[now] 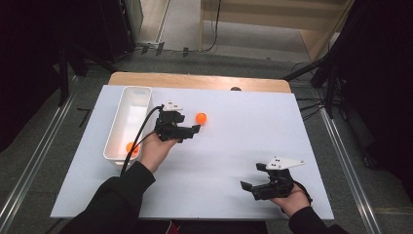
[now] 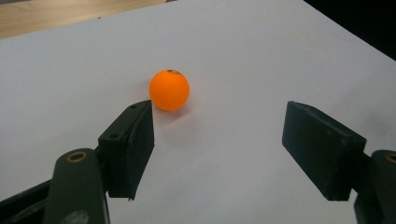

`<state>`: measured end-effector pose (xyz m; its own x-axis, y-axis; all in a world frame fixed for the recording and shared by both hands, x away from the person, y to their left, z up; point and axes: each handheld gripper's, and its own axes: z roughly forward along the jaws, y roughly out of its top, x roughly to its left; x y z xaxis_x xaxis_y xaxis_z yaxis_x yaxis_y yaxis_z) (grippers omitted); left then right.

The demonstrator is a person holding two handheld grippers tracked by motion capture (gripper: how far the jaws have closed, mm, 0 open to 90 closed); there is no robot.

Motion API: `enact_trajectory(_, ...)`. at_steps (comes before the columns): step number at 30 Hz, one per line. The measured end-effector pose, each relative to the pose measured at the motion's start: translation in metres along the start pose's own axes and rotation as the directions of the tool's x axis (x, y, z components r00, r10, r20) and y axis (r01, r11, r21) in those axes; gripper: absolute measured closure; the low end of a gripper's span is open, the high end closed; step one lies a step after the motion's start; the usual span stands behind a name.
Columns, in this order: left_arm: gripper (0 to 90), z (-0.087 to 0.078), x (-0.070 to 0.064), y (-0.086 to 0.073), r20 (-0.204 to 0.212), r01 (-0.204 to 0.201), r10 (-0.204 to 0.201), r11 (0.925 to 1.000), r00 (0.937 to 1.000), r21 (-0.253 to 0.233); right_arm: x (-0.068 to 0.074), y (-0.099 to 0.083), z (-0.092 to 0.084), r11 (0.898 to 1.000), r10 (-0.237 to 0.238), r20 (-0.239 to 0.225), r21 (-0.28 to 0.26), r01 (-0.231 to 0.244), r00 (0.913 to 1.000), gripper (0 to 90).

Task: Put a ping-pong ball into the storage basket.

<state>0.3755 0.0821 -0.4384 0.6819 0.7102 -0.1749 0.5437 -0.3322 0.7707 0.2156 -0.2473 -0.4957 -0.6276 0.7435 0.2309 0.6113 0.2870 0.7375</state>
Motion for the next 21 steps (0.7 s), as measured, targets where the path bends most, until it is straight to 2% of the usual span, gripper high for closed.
enact_trajectory(4, 25.8, 0.006, 0.002, -0.001, -0.017, 0.005, -0.005, 1.0, 0.9998, 0.001, -0.001, -0.001, -0.001, 1.0, -0.005, 0.002, -0.002, 0.005, 1.0, 5.1)
enact_trajectory(8, 25.9, 0.011, 0.005, 0.0, -0.019, 0.034, -0.034, 0.9994, 0.9992, 0.0, -0.002, -0.001, -0.001, 1.0, -0.002, -0.001, -0.003, 0.002, 1.0, 5.1)
enact_trajectory(13, 25.9, 0.015, 0.006, 0.003, -0.039, 0.027, -0.027, 0.9996, 0.9989, 0.001, -0.001, -0.001, -0.001, 1.0, -0.001, 0.0, 0.0, 0.001, 1.0, 5.1)
enact_trajectory(21, 25.8, 0.025, 0.007, 0.01, -0.031, 0.021, -0.02, 0.9995, 0.9993, 0.022, -0.002, -0.002, -0.002, 1.0, 0.004, 0.002, -0.004, -0.004, 1.0, 5.1)
